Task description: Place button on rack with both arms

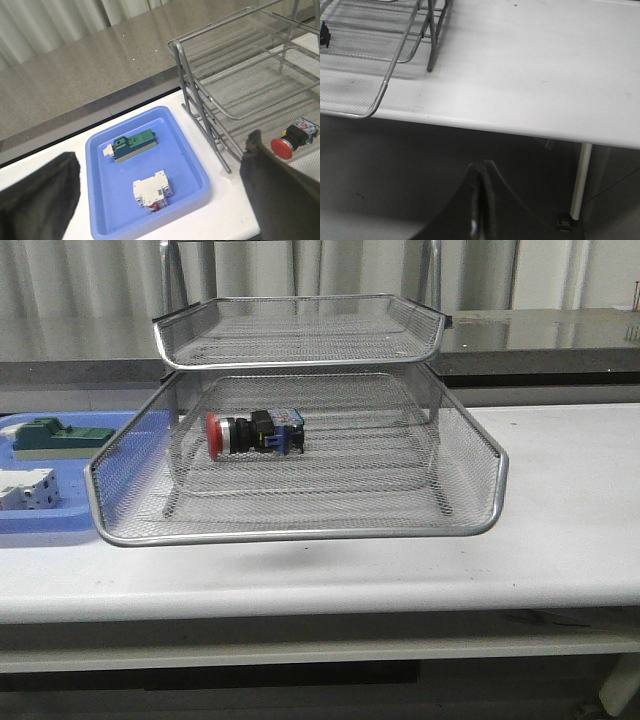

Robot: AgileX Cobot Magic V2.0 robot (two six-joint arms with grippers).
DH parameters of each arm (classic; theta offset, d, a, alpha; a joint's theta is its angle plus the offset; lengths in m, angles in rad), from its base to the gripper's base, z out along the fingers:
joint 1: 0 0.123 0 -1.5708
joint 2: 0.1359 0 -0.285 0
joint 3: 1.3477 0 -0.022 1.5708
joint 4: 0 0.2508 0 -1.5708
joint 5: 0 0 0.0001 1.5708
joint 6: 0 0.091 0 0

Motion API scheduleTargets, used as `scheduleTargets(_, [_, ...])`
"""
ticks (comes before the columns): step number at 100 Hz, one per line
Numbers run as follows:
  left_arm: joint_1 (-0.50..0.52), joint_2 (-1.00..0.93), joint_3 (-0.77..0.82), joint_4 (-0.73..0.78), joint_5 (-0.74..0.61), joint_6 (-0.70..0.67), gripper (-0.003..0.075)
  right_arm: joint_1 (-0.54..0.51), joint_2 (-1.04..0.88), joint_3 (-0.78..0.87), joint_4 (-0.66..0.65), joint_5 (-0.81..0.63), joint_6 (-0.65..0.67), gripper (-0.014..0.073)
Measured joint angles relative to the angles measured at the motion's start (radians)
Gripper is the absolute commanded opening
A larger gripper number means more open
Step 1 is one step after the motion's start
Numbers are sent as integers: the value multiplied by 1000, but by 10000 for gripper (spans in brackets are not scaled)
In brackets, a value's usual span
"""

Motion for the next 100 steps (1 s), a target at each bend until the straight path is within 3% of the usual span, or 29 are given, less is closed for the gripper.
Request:
scheduleTargets(56, [14,-60,2,-99,-62,140,617,0,0,0,0,0,0,-71])
scheduleTargets(69, [98,-80,2,-139,-64,206,617,0,0,0,0,0,0,-71])
scheduleTargets(85, [255,-89,4,-292,-70,352,617,0,0,0,0,0,0,-71])
scheduleTargets(100, [377,-100,52,-372,-138,404,617,0,0,0,0,0,0,-71])
